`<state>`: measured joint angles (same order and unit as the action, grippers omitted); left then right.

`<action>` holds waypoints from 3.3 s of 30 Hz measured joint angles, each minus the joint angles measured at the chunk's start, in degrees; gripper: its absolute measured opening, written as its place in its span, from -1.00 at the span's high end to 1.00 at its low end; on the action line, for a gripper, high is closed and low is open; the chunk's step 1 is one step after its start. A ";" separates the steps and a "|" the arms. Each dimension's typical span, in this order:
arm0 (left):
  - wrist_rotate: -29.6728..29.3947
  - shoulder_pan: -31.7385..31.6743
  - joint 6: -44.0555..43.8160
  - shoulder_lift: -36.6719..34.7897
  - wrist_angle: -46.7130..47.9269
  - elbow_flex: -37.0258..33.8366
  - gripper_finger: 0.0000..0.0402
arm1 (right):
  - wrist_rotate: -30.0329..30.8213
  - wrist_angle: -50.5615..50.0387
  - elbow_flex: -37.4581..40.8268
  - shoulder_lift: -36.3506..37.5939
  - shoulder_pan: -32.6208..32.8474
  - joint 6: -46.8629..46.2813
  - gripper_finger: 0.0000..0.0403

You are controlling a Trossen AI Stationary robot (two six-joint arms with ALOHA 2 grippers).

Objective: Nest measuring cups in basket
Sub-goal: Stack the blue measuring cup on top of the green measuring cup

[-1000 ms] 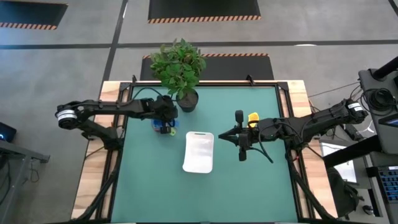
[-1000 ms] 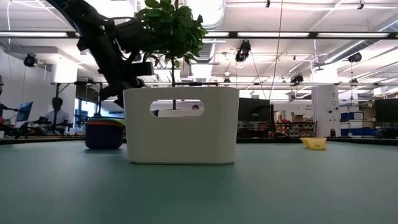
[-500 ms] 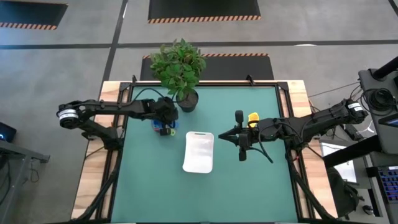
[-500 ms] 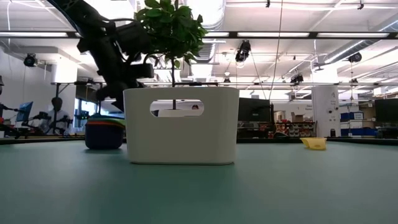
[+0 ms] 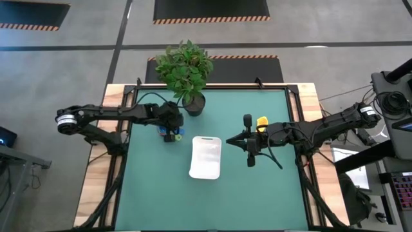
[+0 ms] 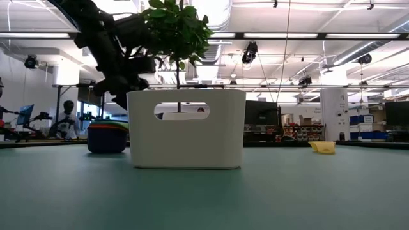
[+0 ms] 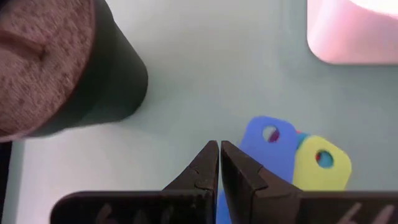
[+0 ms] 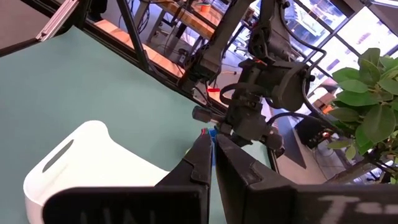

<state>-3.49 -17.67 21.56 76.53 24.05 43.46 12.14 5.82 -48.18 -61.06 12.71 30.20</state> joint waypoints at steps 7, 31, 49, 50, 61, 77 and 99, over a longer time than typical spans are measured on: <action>-0.45 -0.04 0.39 1.81 -2.26 0.00 1.00 | 0.00 -0.02 0.00 0.00 0.00 -0.07 0.96; 0.11 0.96 -1.73 1.12 2.23 0.00 1.00 | 0.09 -0.62 0.00 0.00 0.00 0.04 0.96; -3.48 1.51 -1.29 0.71 -0.22 -0.11 1.00 | 1.64 -1.01 0.00 0.00 0.00 -0.06 0.96; -3.48 1.51 -1.29 0.91 -0.19 -0.11 1.00 | 1.64 -1.02 0.00 0.00 0.00 -0.09 0.96; 1.45 2.33 -1.53 1.23 2.86 -0.11 1.00 | 1.64 -1.14 0.00 0.00 0.00 -0.07 0.96; 2.99 6.42 -8.05 -6.40 13.28 6.31 1.00 | 1.62 -1.27 0.00 0.00 0.00 -1.59 0.96; -6.62 28.13 -29.83 -8.65 19.05 -0.96 1.00 | 2.93 -2.64 0.00 0.00 0.00 -2.59 0.96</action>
<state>-10.11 10.46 -8.27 67.88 43.10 42.50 15.08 3.18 -48.18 -61.06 12.71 27.62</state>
